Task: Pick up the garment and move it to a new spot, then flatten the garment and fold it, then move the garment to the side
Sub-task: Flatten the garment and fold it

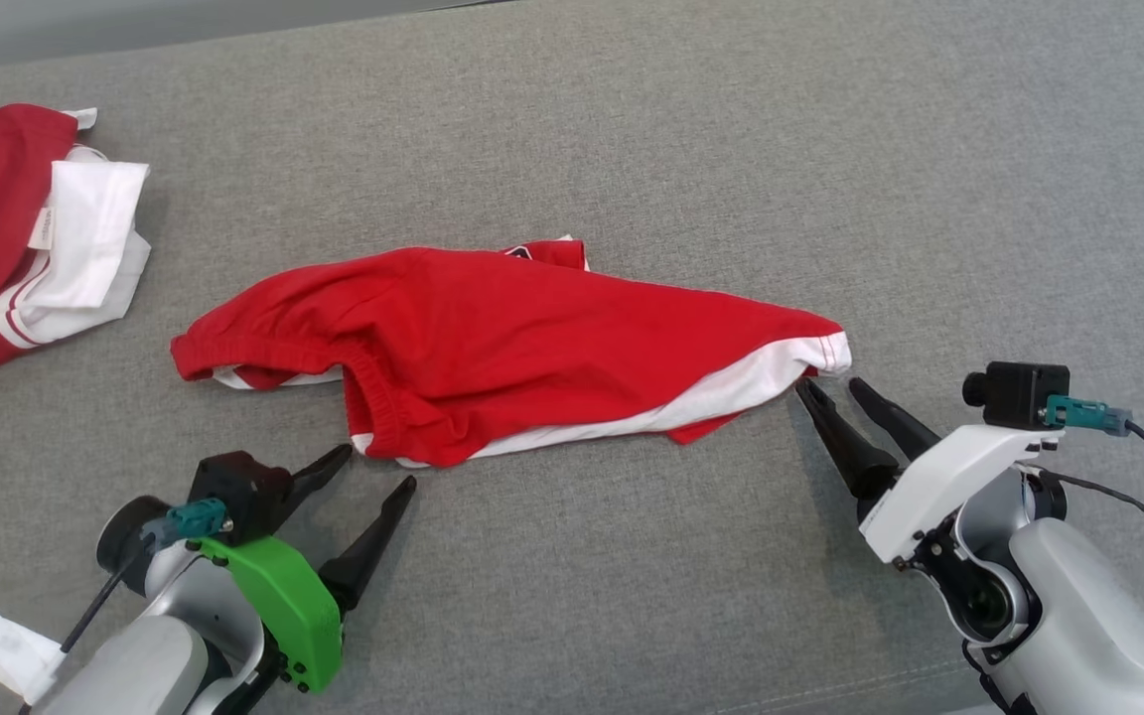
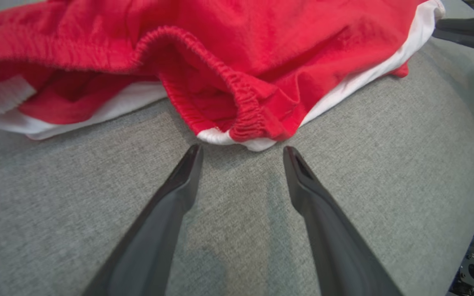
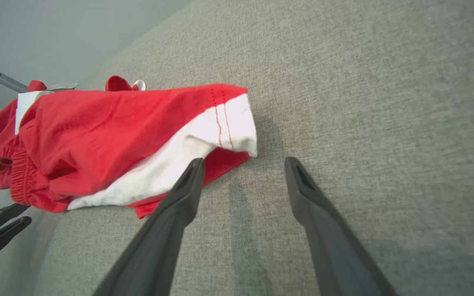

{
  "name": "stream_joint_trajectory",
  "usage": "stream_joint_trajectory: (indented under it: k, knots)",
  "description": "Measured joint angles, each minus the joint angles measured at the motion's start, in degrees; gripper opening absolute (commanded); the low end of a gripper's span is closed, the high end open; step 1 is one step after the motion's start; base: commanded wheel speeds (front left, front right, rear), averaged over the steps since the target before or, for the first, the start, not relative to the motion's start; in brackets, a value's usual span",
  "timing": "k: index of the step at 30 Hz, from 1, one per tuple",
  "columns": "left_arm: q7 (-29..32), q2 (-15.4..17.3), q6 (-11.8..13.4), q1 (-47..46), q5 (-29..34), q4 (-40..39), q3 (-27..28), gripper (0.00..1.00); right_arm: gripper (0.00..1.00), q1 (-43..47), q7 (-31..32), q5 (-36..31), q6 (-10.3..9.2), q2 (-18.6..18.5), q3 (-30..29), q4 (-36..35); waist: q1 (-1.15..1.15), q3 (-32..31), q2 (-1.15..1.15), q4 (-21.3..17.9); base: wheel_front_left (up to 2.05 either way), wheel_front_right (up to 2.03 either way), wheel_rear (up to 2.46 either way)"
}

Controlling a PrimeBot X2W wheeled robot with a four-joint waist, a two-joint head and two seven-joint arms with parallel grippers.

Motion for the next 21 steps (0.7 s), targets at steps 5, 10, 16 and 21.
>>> stream_joint_trajectory:
  k: [5,10,16,21]
  knots:
    - [-2.14,1.24,-0.18,-1.77,4.43,1.78,-0.8,1.0,1.0,0.04,-1.02,0.13,0.03,1.11,-0.1,0.71,0.0,0.38,0.0,-1.04,0.0,0.0,0.0]
    - [-3.69,1.38,-0.43,-2.6,7.0,3.11,-2.16,1.0,1.0,0.34,-2.16,0.6,0.29,1.1,-0.71,1.33,0.0,0.31,0.0,-1.66,0.0,0.0,0.0]
    - [-5.68,1.35,-0.46,-3.28,8.78,4.44,-3.33,1.0,1.0,1.08,-3.02,0.64,0.35,1.16,-0.71,2.02,0.0,-0.03,0.0,-1.88,0.0,0.0,0.0]
    - [-7.05,1.04,-0.49,-3.39,9.03,5.86,-3.36,1.0,1.0,1.12,-3.43,0.64,0.56,1.16,-0.67,2.59,0.0,-0.46,0.0,-1.99,0.0,0.0,0.0]
